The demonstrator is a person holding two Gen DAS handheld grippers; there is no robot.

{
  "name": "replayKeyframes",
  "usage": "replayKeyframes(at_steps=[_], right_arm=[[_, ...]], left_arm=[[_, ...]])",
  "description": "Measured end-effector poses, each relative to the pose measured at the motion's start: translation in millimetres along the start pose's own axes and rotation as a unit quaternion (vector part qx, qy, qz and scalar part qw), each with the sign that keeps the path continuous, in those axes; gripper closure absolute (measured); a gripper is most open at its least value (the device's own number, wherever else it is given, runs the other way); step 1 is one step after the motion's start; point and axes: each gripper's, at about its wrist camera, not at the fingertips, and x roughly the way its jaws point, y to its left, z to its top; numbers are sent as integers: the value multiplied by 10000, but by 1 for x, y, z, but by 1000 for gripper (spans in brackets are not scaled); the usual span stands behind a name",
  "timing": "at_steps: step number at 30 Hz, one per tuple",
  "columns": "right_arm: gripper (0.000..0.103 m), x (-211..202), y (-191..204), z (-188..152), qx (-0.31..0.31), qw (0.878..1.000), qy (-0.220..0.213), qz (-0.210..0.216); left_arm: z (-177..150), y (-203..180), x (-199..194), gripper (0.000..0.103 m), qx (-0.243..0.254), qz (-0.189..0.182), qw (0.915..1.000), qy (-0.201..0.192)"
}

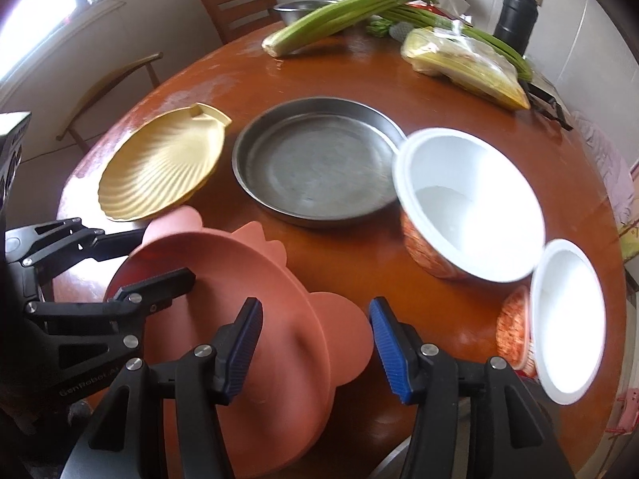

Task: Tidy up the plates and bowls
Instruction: 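Grasp the rim of the orange bear-eared bowl with the left tool, then lift the orange bowl with the left tool and carry it over the yellow plate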

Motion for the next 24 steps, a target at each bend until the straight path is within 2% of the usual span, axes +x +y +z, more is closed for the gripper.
replayKeyframes(at_steps=[9, 17, 24], right_arm=[[46, -10, -2, -7, 319, 9993, -172, 98], [46, -18, 5, -33, 442, 9987, -18, 241], [47, -12, 20, -46, 372, 9992, -2, 114]], left_arm=[[-7, 16, -8, 55, -172, -62, 9998, -62], [-13, 11, -13, 55, -96, -158, 9997, -136], [-16, 5, -14, 55, -57, -65, 9998, -188]])
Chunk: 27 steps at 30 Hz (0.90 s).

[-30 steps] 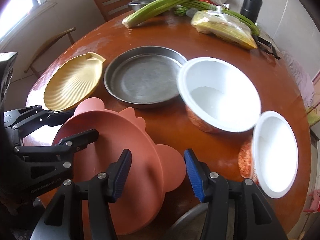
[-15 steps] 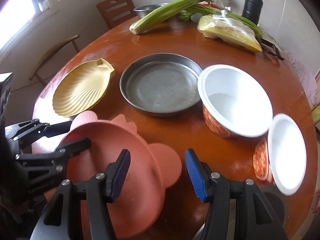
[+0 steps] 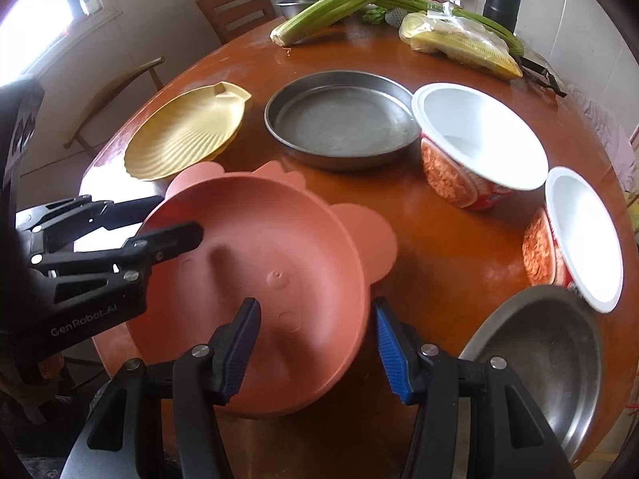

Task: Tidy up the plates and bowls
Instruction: 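Lift the orange bowl with the left tool and carry it over the yellow plate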

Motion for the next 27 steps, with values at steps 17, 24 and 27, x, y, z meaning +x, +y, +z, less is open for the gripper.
replayKeyframes(at_steps=[17, 24, 27], right_arm=[[49, -15, 11, -11, 14, 9992, -380, 121], [49, -23, 17, -5, -27, 9986, -492, 184], [49, -25, 21, 2, -86, 9984, -533, 185]], left_arm=[[-7, -5, -12, 56, -66, 78, 9999, -100], [-3, 2, -23, 56, -162, 138, 9995, -247], [-1, 8, -27, 57, -222, 144, 9992, -307]])
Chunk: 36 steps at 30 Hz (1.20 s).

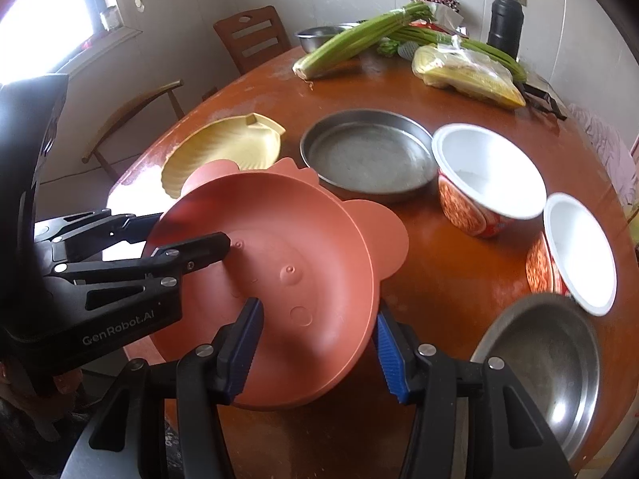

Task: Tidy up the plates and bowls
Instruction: 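Lift the orange bowl with the left tool and carry it over the yellow plate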

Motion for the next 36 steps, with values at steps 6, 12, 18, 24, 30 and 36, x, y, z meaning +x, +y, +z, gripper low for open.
replayKeyframes(at_steps=[6, 12, 18, 24, 30, 36], right_arm=[[48, 0, 9, 19, -141, 9999, -87, 47], [48, 6, 18, 40, -126, 9997, -151, 108], [48, 13, 30, 62, -184, 9997, -112, 68], [48, 17, 36, 85, -118, 9996, -127, 234], [48, 24, 44, 111, -131, 9995, -150, 244], [48, 35, 52, 126, -49, 9993, -135, 336]], left_arm=[[13, 17, -5, 57, -32, 2, 10000, -90], [31, 34, -7, 56, -11, 98, 9998, -197], [50, 52, -7, 56, -43, 138, 9996, -261], [67, 71, -6, 56, -111, 146, 9993, -311], [83, 91, -4, 56, -229, 142, 9990, -369], [95, 107, 5, 56, -265, 240, 9987, -358]])
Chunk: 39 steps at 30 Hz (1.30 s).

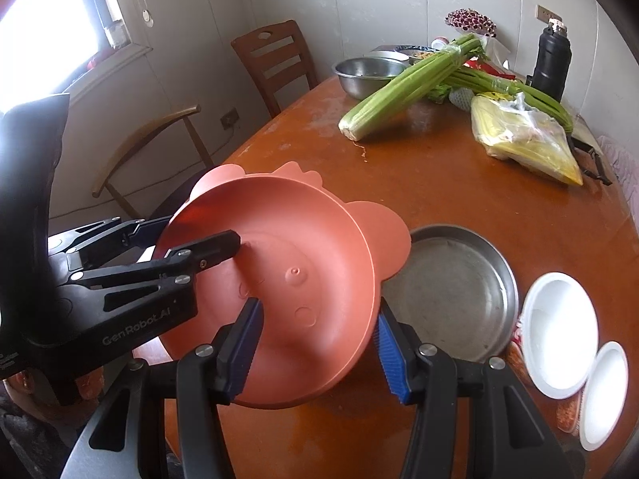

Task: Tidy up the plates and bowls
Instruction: 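Lift the orange bowl with the left tool and carry it over the yellow plate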

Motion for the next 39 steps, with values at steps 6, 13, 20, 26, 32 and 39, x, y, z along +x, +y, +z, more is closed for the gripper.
replayKeyframes(at_steps=[6, 13, 20, 26, 32, 39], right_arm=[[48, 19, 0, 1, 153, 9997, 168, 25], [48, 32, 4, 0, 130, 9996, 213, -119], [48, 46, 7, -6, 71, 9992, 319, -218], [48, 49, 8, -7, -2, 9989, 328, -323], [48, 52, 9, -10, -8, 9989, 348, -330], [48, 57, 15, -12, -218, 9974, 381, -567]], left_arm=[[-2, 9, 16, 56, -10, 26, 9999, 108], [-7, 13, 31, 56, -10, 18, 9998, 192], [-10, 13, 44, 56, 10, 122, 9995, 285], [-11, 13, 49, 56, -17, 134, 9994, 333], [-13, 13, 54, 56, -45, 141, 9991, 396], [-12, 12, 58, 56, -58, 137, 9989, 434]])
